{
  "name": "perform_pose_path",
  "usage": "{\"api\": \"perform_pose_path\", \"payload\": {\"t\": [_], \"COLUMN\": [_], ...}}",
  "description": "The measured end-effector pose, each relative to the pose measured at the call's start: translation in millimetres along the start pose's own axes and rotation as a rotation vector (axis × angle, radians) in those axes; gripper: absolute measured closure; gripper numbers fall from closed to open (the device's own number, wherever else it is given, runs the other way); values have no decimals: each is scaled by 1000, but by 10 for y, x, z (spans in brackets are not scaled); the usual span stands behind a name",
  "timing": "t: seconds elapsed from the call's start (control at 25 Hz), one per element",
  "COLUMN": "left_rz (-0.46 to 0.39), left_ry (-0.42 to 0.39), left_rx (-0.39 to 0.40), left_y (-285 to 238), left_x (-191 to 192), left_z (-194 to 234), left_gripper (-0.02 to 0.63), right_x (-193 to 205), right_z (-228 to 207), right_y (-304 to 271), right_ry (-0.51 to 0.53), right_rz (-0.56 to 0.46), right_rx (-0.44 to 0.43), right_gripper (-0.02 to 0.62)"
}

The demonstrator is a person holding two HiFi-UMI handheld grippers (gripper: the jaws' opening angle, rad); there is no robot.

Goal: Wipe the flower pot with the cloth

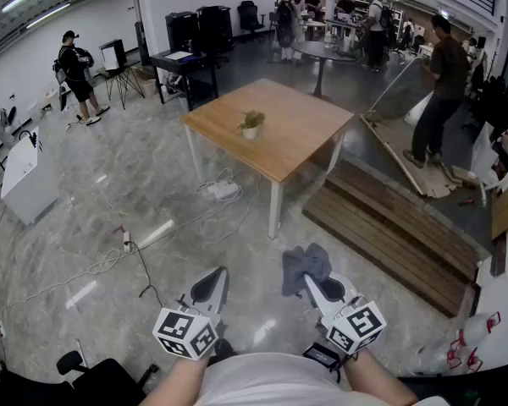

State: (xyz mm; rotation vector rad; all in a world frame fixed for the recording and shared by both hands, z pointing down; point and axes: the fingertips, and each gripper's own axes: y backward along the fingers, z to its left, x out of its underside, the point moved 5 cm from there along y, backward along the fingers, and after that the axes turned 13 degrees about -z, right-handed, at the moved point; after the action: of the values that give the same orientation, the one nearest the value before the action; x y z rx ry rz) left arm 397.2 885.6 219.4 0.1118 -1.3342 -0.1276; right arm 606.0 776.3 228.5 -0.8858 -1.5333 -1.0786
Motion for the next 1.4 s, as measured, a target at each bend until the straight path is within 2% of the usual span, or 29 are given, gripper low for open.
{"api": "perform_pose_path", "payload": {"t": [0.6,0.96,1.4], "left_rz": [15,31,76], "left_ry": [15,51,43], "left_rx": [5,9,80], "left_y": [-123,-267,-661], "left_x": [8,-75,-325], "left_z": [297,1147,2250], "left_gripper": [600,600,600], "right_x": [100,308,468], "right_z": [33,128,178], "right_y": [-282,-1083,-2164], "right_ry": [-24,-22,-18], "right_rz": [-1,22,-22], "right_rx": [2,27,119], "right_gripper": [563,563,563]}}
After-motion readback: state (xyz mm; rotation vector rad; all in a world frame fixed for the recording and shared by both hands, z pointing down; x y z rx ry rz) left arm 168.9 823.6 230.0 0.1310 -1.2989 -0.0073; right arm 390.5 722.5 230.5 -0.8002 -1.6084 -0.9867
